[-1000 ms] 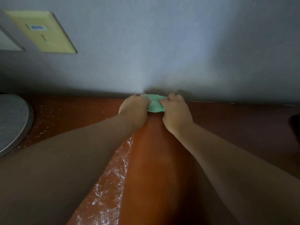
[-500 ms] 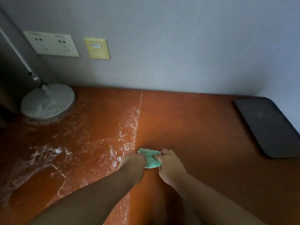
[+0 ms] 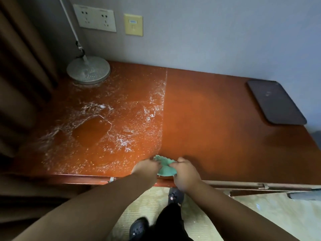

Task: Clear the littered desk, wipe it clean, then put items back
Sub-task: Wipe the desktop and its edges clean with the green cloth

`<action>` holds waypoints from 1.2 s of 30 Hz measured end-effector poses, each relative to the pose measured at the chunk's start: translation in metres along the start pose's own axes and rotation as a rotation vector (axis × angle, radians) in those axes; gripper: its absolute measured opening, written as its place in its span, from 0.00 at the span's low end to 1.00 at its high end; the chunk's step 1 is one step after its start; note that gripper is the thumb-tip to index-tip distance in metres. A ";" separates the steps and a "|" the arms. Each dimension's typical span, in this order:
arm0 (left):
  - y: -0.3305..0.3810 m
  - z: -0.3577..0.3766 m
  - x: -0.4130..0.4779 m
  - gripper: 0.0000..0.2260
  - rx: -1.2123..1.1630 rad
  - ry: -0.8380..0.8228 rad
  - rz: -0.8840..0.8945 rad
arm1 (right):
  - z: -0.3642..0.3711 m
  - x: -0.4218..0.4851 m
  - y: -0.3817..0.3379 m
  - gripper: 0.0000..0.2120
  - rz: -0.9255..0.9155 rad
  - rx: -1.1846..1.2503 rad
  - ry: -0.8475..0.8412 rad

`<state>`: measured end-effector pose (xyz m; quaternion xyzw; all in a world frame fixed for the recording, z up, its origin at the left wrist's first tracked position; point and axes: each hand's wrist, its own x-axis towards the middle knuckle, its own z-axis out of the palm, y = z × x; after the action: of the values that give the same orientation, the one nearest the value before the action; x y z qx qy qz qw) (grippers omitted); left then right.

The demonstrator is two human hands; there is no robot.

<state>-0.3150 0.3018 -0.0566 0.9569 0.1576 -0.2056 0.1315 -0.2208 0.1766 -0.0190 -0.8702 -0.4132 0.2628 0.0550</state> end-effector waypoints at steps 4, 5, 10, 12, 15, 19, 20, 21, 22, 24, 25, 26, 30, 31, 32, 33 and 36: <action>-0.015 0.010 -0.029 0.19 -0.094 0.050 0.008 | 0.013 -0.012 -0.020 0.21 -0.028 0.008 0.006; -0.019 0.010 -0.036 0.19 -0.110 0.055 0.001 | 0.016 -0.014 -0.025 0.22 -0.041 0.017 0.011; -0.040 0.009 -0.061 0.22 -0.108 0.043 -0.068 | 0.031 -0.008 -0.047 0.22 -0.117 0.052 0.019; -0.045 0.006 -0.061 0.23 -0.088 0.051 -0.098 | 0.033 0.000 -0.051 0.23 -0.106 0.102 0.020; -0.047 0.001 -0.048 0.23 -0.037 0.023 -0.129 | 0.030 0.015 -0.048 0.21 -0.066 0.159 0.034; -0.052 -0.014 -0.011 0.24 0.009 0.002 -0.147 | 0.015 0.041 -0.037 0.21 -0.062 0.150 0.087; -0.055 -0.018 0.001 0.25 0.010 0.004 -0.148 | 0.010 0.051 -0.034 0.22 -0.083 0.120 0.102; -0.059 -0.022 0.014 0.26 0.018 0.000 -0.144 | 0.004 0.064 -0.031 0.23 -0.094 0.096 0.116; -0.063 -0.027 0.028 0.27 0.029 -0.004 -0.141 | -0.002 0.077 -0.030 0.24 -0.096 0.075 0.130; -0.073 -0.039 0.055 0.26 0.032 -0.010 -0.151 | -0.016 0.106 -0.027 0.25 -0.103 0.062 0.157; -0.077 -0.047 0.068 0.25 0.031 -0.003 -0.165 | -0.023 0.122 -0.026 0.25 -0.108 0.062 0.167; -0.082 -0.056 0.082 0.25 0.033 0.006 -0.178 | -0.031 0.137 -0.025 0.25 -0.106 0.063 0.172; -0.105 -0.099 0.149 0.26 0.051 0.041 -0.244 | -0.067 0.215 -0.019 0.22 -0.108 0.049 0.197; -0.112 -0.113 0.169 0.26 0.054 0.043 -0.259 | -0.076 0.237 -0.017 0.22 -0.110 0.055 0.201; -0.120 -0.126 0.190 0.27 0.057 0.051 -0.268 | -0.087 0.260 -0.015 0.21 -0.115 0.059 0.211; -0.128 -0.139 0.211 0.27 0.056 0.071 -0.269 | -0.097 0.284 -0.012 0.21 -0.120 0.061 0.229; -0.153 -0.177 0.274 0.22 0.118 0.188 -0.249 | -0.131 0.356 -0.004 0.20 -0.127 0.035 0.297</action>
<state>-0.0697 0.5662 -0.0483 0.9510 0.2744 -0.1390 0.0332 0.0277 0.4616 -0.0520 -0.8705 -0.4500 0.1344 0.1471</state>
